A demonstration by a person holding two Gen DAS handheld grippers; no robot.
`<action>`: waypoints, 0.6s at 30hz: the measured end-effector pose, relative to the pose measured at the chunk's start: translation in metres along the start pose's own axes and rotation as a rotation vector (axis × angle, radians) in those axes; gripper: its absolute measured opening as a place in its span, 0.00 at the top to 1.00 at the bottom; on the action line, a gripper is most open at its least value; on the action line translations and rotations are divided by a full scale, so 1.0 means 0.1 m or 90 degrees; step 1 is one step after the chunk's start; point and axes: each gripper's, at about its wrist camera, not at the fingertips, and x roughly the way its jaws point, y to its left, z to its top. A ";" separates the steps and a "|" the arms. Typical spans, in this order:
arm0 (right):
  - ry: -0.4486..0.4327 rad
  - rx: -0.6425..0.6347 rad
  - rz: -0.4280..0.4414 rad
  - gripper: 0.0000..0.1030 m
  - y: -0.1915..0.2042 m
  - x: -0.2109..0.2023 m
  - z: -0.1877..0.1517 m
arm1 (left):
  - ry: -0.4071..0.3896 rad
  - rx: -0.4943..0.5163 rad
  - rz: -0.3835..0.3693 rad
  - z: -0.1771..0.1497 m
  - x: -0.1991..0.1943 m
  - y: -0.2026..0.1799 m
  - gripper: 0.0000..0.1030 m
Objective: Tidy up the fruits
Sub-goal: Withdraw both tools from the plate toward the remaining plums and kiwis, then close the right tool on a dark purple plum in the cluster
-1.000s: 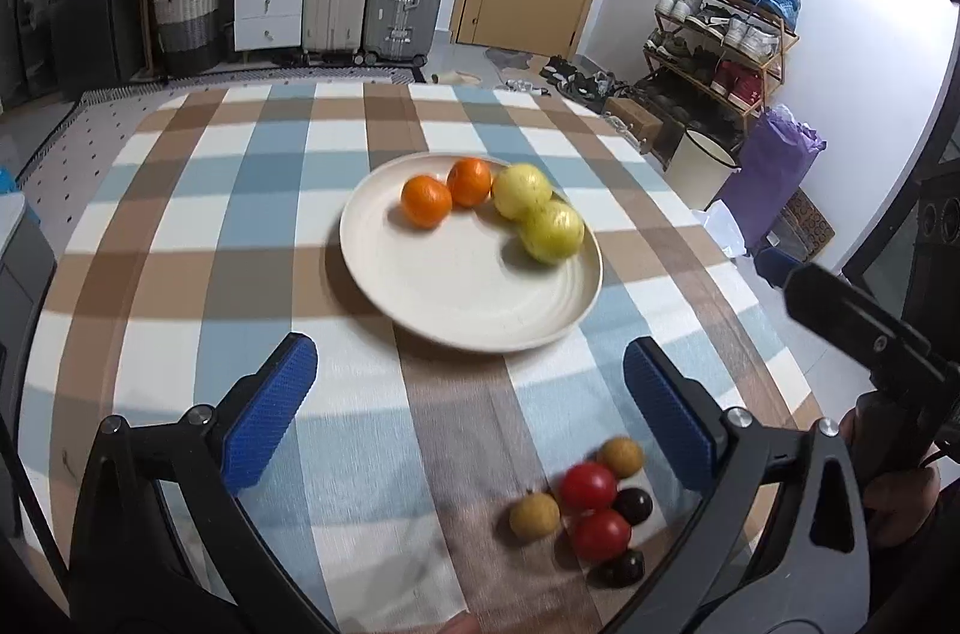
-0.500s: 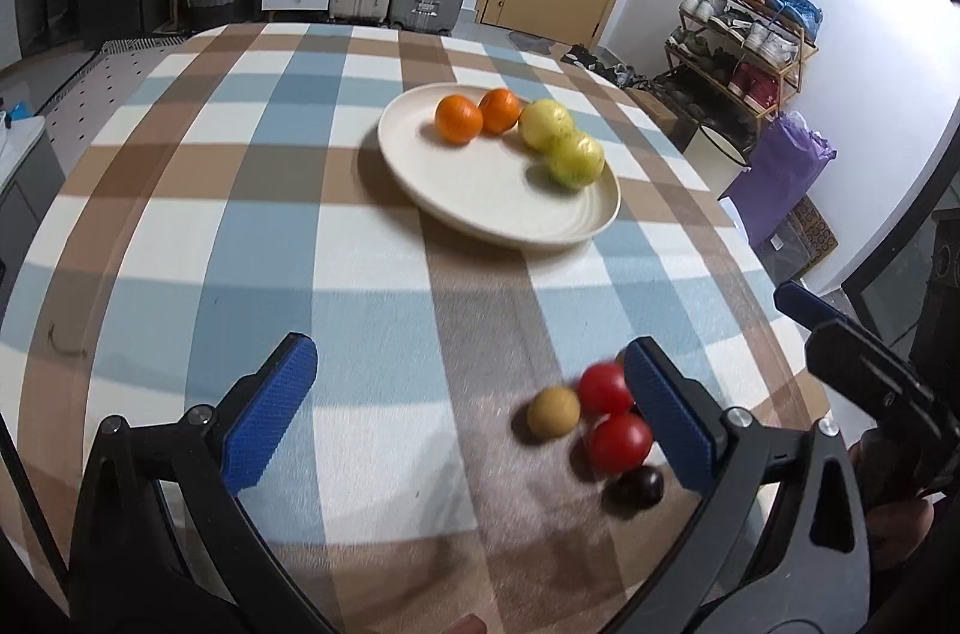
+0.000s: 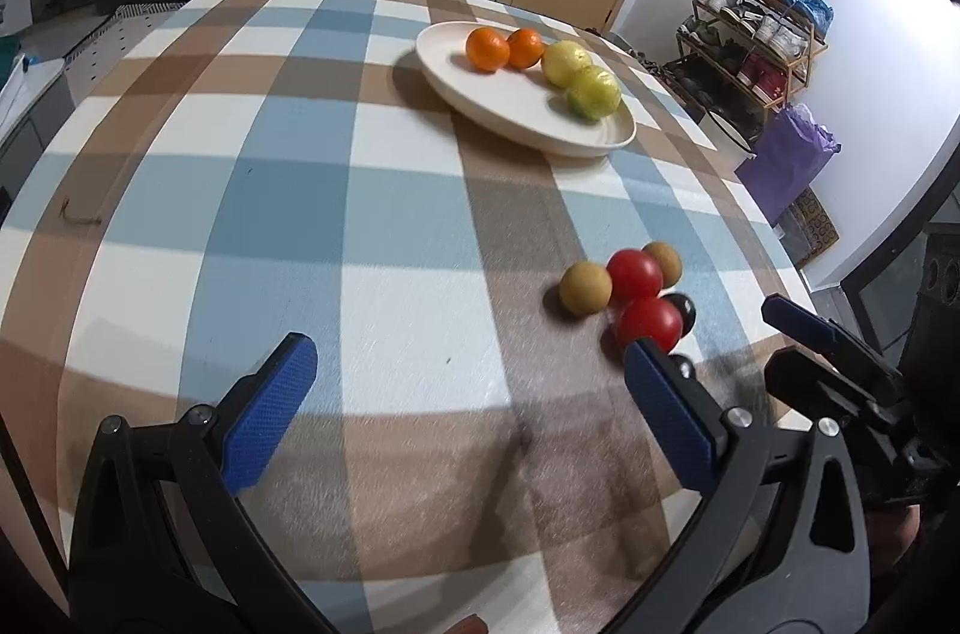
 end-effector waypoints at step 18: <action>0.063 -0.017 0.014 0.25 0.12 0.25 -0.23 | 0.009 -0.002 -0.013 -0.13 -0.02 0.03 0.01</action>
